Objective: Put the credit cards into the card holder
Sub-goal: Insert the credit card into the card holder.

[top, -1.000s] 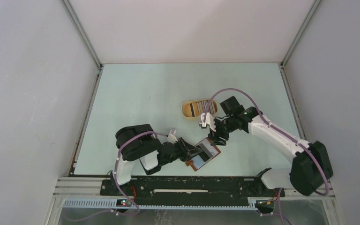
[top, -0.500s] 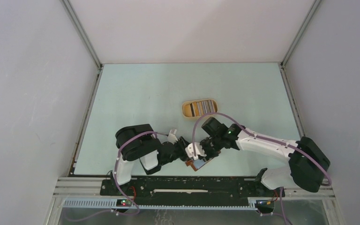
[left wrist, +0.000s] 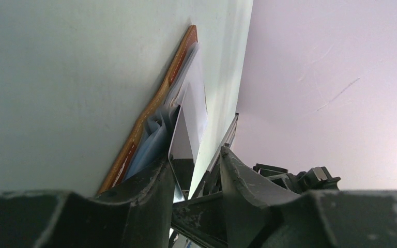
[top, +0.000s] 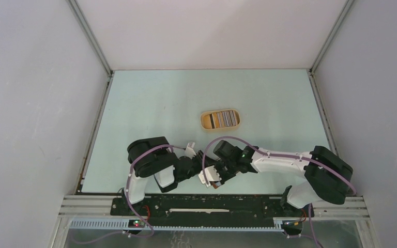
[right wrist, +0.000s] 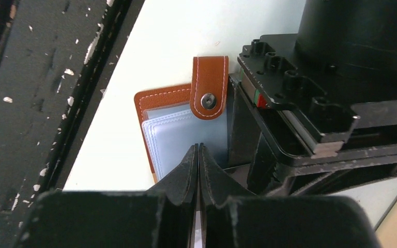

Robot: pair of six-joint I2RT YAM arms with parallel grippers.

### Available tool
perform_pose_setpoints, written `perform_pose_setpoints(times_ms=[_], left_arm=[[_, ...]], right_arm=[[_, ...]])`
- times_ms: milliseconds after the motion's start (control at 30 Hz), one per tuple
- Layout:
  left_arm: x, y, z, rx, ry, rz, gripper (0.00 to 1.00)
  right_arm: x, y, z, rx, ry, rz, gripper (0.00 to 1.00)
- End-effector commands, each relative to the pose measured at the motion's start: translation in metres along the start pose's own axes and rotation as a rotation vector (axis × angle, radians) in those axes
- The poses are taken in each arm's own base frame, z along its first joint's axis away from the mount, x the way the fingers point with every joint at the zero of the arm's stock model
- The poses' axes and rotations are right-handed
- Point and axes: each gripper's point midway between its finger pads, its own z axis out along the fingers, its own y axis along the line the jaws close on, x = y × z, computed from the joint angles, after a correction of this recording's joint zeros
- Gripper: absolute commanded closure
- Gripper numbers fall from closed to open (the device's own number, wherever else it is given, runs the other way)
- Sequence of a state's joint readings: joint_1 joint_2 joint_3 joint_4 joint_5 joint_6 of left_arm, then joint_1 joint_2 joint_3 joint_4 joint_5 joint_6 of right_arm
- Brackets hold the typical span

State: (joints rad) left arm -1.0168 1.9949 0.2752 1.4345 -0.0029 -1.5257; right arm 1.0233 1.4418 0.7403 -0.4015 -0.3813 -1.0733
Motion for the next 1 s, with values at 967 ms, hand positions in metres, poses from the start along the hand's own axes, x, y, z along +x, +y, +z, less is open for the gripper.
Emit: perform_pose_setpoints(times_ms=[967], left_arm=[[-0.005, 0.01, 0.003, -0.031, -0.013, 0.054, 0.53]], right_arm=[[0.06, -0.027, -0.039, 0.155, 0.147, 0.037, 0.88]])
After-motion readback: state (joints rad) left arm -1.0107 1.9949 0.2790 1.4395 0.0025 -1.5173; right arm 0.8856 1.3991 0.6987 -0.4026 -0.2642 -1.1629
